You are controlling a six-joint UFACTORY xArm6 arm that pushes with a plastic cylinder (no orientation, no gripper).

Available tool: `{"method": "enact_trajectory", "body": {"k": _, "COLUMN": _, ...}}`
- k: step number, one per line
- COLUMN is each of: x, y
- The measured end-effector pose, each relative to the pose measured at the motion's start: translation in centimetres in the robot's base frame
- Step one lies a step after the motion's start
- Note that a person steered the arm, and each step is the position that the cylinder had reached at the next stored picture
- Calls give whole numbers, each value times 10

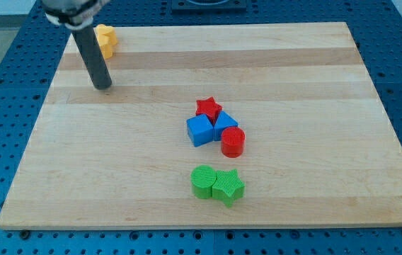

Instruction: Push the blue triangle slightly down

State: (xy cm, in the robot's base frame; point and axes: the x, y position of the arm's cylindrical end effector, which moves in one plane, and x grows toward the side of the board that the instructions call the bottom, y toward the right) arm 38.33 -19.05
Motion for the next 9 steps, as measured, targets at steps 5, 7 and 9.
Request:
{"method": "enact_trajectory", "body": {"k": 5, "x": 100, "y": 179}}
{"method": "enact_trajectory", "body": {"k": 7, "x": 82, "y": 248}}
{"method": "enact_trajectory", "body": {"k": 9, "x": 64, "y": 246}}
